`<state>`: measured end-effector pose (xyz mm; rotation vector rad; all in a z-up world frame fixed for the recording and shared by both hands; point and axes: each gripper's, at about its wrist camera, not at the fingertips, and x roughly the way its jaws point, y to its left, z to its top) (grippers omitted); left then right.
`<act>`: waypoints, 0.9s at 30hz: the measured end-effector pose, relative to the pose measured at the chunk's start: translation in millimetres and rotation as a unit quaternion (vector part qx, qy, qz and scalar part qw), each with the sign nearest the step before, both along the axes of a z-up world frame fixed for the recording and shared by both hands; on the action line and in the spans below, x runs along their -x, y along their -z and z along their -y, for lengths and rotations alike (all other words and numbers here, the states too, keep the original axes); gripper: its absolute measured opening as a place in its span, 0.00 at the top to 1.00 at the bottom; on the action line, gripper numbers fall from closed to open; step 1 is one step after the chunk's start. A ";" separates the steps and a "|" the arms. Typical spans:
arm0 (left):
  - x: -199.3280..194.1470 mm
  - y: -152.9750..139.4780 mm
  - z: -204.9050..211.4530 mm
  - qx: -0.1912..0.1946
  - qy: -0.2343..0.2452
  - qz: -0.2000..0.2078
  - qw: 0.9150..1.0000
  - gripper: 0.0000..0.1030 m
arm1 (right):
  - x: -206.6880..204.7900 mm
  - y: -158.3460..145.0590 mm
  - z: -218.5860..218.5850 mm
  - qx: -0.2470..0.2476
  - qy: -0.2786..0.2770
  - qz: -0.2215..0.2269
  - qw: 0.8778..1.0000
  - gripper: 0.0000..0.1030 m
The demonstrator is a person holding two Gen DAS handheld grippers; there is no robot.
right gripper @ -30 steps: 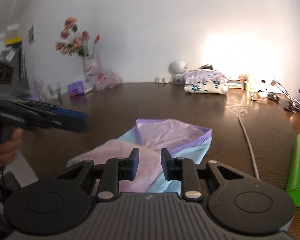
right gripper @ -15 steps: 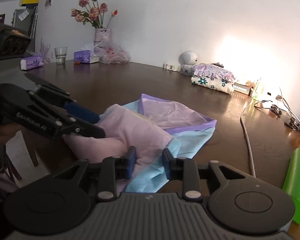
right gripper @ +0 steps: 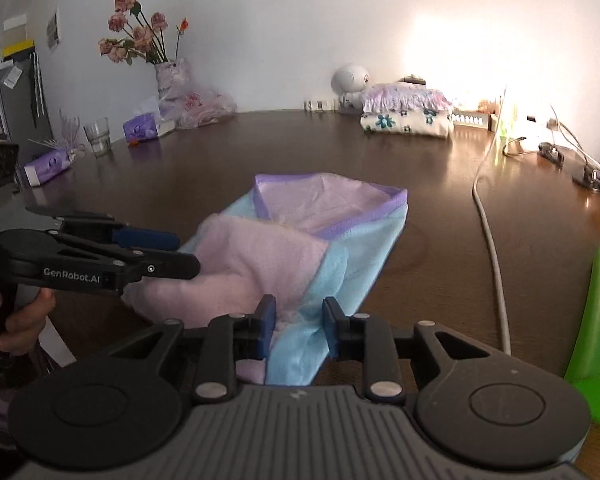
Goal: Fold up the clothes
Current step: 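Grasp the purple-trimmed end with the right gripper while the left gripper pinches beside it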
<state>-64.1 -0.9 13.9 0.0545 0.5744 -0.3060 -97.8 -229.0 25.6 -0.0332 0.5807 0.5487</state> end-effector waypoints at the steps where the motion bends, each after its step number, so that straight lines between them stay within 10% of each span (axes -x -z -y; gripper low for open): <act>1: -8.4 -4.2 -2.0 0.000 -0.005 -0.004 1.000 0.56 | -1.4 -7.0 1.9 -0.004 0.002 0.013 1.000 0.73; 14: -125.6 -30.0 -10.2 0.017 -0.025 -0.088 0.996 0.52 | -149.1 -16.5 -8.2 0.025 0.110 -0.037 0.993 0.51; 27: -148.8 -15.3 -3.3 0.015 -0.009 -0.110 0.994 0.53 | -172.7 8.2 -7.3 0.014 0.101 -0.075 0.992 0.68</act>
